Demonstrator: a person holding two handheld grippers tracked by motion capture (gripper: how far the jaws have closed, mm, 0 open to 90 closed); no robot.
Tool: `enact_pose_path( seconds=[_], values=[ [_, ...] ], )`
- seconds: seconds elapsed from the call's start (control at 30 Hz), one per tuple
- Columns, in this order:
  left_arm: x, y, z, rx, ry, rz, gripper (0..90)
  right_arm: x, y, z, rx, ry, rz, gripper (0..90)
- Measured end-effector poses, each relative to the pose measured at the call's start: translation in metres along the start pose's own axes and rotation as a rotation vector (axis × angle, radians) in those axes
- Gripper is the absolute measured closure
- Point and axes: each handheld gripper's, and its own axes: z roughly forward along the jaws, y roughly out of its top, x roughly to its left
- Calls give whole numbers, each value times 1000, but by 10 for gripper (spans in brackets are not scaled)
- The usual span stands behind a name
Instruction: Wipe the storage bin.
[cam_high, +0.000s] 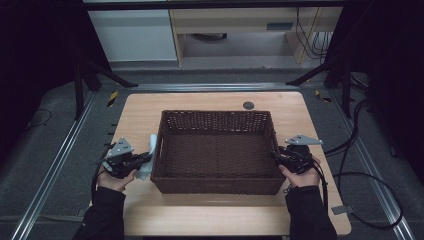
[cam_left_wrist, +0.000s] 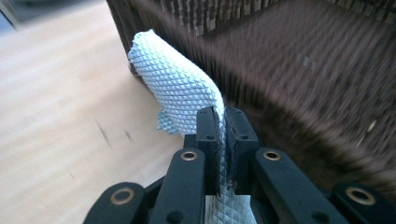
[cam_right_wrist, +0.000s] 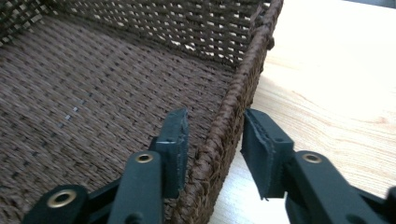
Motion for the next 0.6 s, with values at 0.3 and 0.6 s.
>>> enact_pose_path(
  seconds=[0.3,0.6],
  values=[
    [-9,-1,1,37,-25,44,849,3,0,2,6,-26,8,712],
    [-3,-24,23,151,-87,-20,849,3,0,3,-2,-71,24,713]
  ],
)
